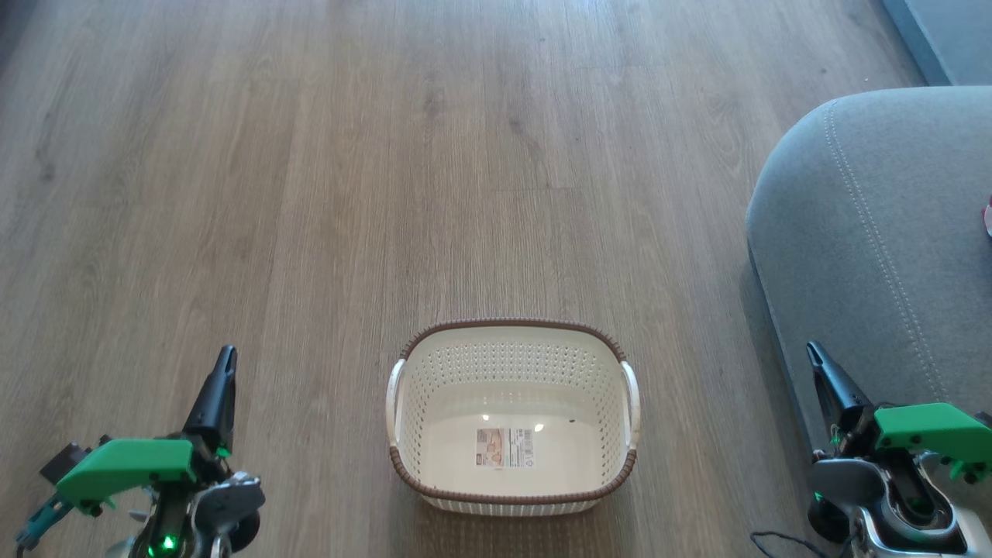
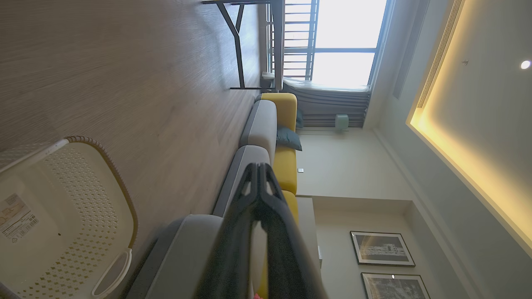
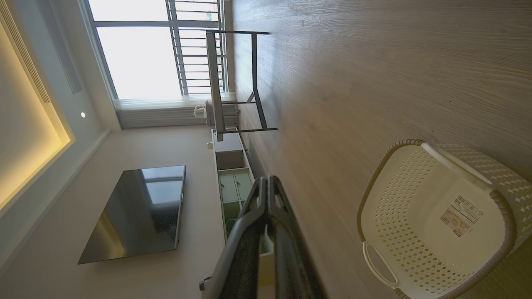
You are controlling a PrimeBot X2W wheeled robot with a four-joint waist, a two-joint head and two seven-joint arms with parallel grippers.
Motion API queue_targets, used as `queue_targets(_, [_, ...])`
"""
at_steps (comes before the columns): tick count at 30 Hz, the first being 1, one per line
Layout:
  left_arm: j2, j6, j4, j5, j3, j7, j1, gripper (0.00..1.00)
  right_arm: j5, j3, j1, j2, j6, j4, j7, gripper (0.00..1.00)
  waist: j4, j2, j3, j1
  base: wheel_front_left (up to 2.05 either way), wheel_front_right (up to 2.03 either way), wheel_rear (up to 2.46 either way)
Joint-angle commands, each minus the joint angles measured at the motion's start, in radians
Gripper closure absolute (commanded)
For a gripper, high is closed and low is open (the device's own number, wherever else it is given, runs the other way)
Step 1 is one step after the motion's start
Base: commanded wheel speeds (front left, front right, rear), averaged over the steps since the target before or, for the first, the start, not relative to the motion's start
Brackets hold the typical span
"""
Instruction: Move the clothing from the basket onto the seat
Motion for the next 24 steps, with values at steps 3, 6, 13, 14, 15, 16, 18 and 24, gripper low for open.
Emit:
queue_targets(3, [0.009,-0.007,-0.034,-0.004,0.034,0.003,-0.056,1.0,0.001,0.016,-0.014,-0.003,0.007,-0.041,0.006,1.0,0.0,-0.0001,0.0,0.0,0.0,0.0,0.0])
queue_targets(6, [0.009,-0.007,-0.034,-0.004,0.034,0.003,-0.056,1.0,0.001,0.016,-0.014,-0.003,0.007,-0.041,0.006,1.0,0.0,-0.0001,0.0,0.0,0.0,0.0,0.0])
queue_targets(13, [0.009,-0.007,-0.034,-0.004,0.034,0.003,-0.056,1.0,0.0,0.016,-0.015,-0.003,0.007,-0.041,0.006,1.0,0.0,-0.0001,0.0,0.0,0.0,0.0,0.0])
queue_targets(14, [0.009,-0.007,-0.034,-0.004,0.034,0.003,-0.056,1.0,0.0,0.016,-0.015,-0.003,0.007,-0.041,0.006,1.0,0.0,-0.0001,0.0,0.0,0.0,0.0,0.0])
queue_targets(15, [0.009,-0.007,-0.034,-0.004,0.034,0.003,-0.056,1.0,0.0,0.016,-0.015,-0.003,0.007,-0.041,0.007,1.0,0.0,-0.0001,0.0,0.0,0.0,0.0,0.0])
queue_targets(16, [0.009,-0.007,-0.034,-0.004,0.034,0.003,-0.056,1.0,0.0,0.016,-0.015,-0.003,0.007,-0.041,0.007,1.0,0.0,-0.0001,0.0,0.0,0.0,0.0,0.0])
queue_targets(18, [0.009,-0.007,-0.034,-0.004,0.034,0.003,-0.056,1.0,0.0,0.015,-0.015,-0.003,0.007,-0.041,0.007,1.0,0.0,-0.0001,0.0,0.0,0.0,0.0,0.0])
queue_targets(24, [0.009,-0.007,-0.034,-0.004,0.034,0.003,-0.056,1.0,0.0,0.015,-0.015,-0.002,0.007,-0.041,0.007,1.0,0.0,-0.0001,0.0,0.0,0.0,0.0,0.0])
